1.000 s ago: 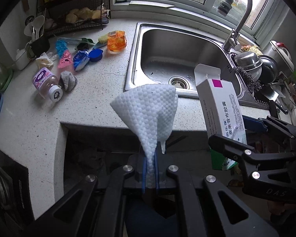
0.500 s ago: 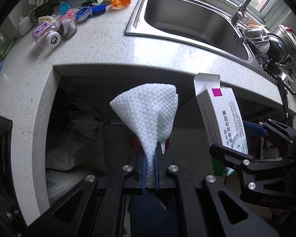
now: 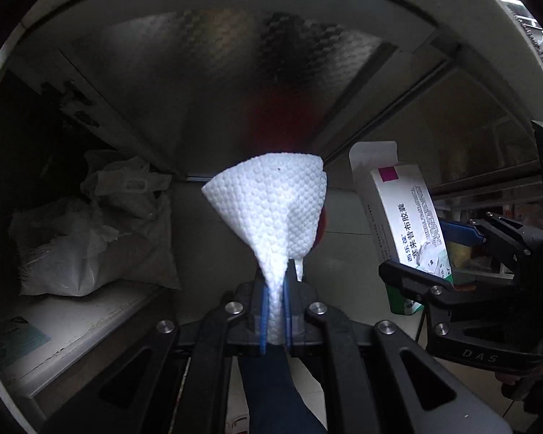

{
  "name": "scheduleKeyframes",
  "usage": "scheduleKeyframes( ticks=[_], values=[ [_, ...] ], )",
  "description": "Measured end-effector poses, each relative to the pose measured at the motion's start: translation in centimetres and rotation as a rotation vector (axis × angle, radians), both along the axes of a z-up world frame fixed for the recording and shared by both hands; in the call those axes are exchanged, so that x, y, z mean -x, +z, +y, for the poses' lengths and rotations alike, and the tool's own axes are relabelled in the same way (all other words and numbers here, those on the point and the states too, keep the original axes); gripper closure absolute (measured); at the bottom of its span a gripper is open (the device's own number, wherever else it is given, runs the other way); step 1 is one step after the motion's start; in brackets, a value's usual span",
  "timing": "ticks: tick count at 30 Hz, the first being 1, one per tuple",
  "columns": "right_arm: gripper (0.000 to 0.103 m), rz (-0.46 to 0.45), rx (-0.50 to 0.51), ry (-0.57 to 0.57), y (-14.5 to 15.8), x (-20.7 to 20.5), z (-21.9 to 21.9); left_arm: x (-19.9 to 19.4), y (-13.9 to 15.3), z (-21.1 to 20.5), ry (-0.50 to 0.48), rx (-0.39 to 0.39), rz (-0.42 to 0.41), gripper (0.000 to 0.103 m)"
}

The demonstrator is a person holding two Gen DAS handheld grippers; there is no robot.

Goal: Collect trash
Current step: 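Carry the box and wipe down toward the red bin below the counter, then open the right tool over the red bin while the left tool releases the wipe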

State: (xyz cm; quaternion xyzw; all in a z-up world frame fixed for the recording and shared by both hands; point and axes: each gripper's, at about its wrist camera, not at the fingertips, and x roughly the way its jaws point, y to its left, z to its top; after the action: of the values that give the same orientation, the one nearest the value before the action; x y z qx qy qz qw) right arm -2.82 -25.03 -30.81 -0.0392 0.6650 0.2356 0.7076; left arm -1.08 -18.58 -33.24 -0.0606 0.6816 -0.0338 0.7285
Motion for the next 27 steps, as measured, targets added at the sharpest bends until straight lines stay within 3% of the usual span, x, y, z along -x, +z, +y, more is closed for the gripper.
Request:
scheduleKeyframes(
  ticks=[4, 11, 15, 19, 27],
  values=[
    [0.040, 0.022, -0.004, 0.009, -4.7, -1.0, 0.8, -0.5, -3.5, 0.7, 0.013, 0.003, 0.016, 0.097],
    [0.037, 0.016, 0.043, 0.037, -10.3, -2.0, 2.7, -0.9, -8.0, 1.7, 0.018, -0.022, 0.038, 0.097],
    [0.017, 0.022, 0.057, 0.053, -12.8, -2.1, 3.2, -1.4, -9.1, 2.0, -0.003, -0.022, 0.045, 0.097],
    [0.013, -0.004, 0.106, 0.035, -13.2, -2.4, 2.8, -1.4, -9.6, 1.7, -0.017, 0.003, 0.057, 0.097],
    [0.008, -0.031, 0.074, -0.068, -10.3, -2.0, -2.0, -2.3, -10.0, -0.4, -0.082, 0.016, 0.049, 0.097]
  ],
)
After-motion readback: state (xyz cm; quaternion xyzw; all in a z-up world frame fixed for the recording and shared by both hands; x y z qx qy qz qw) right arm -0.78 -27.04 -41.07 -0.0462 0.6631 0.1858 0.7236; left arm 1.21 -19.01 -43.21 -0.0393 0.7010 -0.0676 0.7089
